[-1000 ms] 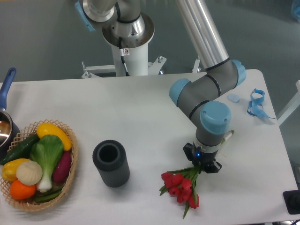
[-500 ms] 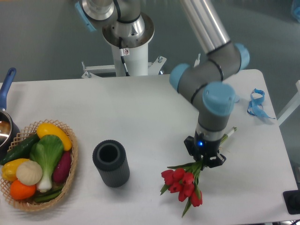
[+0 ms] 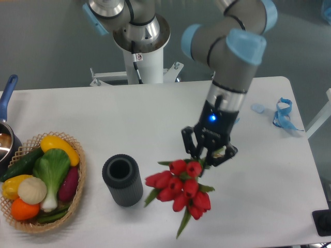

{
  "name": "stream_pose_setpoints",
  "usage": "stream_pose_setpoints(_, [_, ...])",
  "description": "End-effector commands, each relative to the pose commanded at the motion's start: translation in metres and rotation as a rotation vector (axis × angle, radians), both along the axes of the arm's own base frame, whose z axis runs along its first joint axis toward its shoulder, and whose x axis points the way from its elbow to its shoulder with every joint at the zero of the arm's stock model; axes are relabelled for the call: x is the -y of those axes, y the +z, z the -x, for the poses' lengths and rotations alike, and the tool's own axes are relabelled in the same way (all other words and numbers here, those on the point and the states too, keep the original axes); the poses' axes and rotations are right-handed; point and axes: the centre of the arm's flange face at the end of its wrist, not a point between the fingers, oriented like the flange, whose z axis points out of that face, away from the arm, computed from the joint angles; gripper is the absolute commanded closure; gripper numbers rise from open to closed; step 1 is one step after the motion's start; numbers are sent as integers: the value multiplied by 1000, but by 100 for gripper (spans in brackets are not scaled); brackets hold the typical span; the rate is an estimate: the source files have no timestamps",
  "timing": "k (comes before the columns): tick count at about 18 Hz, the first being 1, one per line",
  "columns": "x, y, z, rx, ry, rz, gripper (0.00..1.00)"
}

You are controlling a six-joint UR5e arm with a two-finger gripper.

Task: Pick up the flowers from the table
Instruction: 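Lift the tulip bunch up off the table toward the black cup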

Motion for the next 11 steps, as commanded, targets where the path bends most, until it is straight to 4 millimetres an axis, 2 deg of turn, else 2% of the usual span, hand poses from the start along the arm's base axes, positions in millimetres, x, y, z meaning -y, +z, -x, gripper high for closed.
stream_pose_setpoints(4, [0, 8, -1, 54, -32, -90, 85])
stream_pose_setpoints(11, [16, 17, 17, 77, -23, -156, 85])
